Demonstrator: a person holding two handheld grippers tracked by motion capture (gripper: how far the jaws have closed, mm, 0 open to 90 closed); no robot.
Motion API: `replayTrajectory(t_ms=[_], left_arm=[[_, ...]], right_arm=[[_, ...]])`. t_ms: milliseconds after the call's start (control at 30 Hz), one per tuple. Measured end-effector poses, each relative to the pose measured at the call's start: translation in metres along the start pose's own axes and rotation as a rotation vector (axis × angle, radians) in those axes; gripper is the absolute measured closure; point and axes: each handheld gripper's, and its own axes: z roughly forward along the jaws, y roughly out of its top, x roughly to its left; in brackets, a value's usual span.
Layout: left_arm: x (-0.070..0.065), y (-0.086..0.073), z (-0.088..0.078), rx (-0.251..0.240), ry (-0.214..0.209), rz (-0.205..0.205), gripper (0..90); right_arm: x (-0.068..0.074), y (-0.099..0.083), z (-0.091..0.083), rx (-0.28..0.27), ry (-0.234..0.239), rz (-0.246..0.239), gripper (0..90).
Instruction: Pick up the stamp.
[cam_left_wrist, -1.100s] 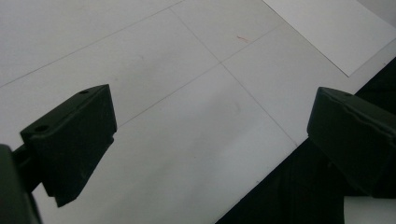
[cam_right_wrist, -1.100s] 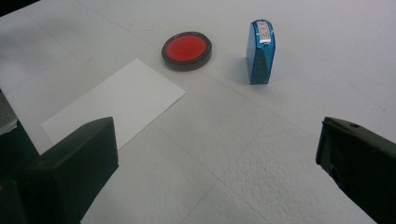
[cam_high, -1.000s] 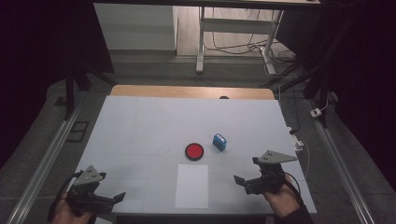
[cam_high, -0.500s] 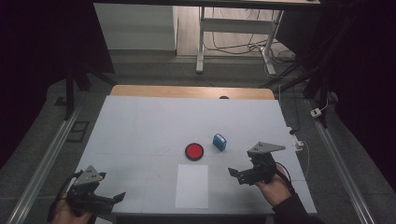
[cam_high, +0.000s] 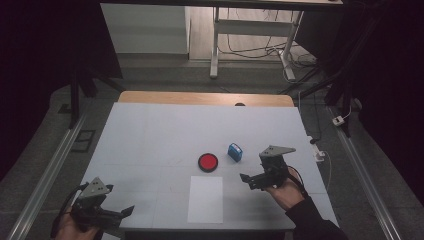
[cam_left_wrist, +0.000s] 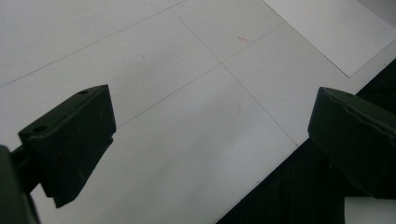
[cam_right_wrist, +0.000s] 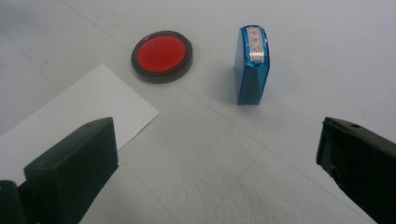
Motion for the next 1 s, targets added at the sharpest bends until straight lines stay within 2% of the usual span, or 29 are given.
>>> replayTrajectory(t_ms=[333,800,1000], left_arm=[[0.0,0.0,0.0,0.001,0.0,0.0,1.3],[0.001,0.0,0.0,-0.001,-0.002,-0.004,0.9],[0.001,0.0,0.0,-0.002,-0.004,-0.005,0.5]], right_arm=[[-0.01,0.011,0.018,0.03,-0.012,0.017,0.0],[-0.013,0.029,0.044,0.047,-0.035,-0.014,0.0],[-0.017,0.033,0.053,0.057,-0.043,-0.013,0.0]])
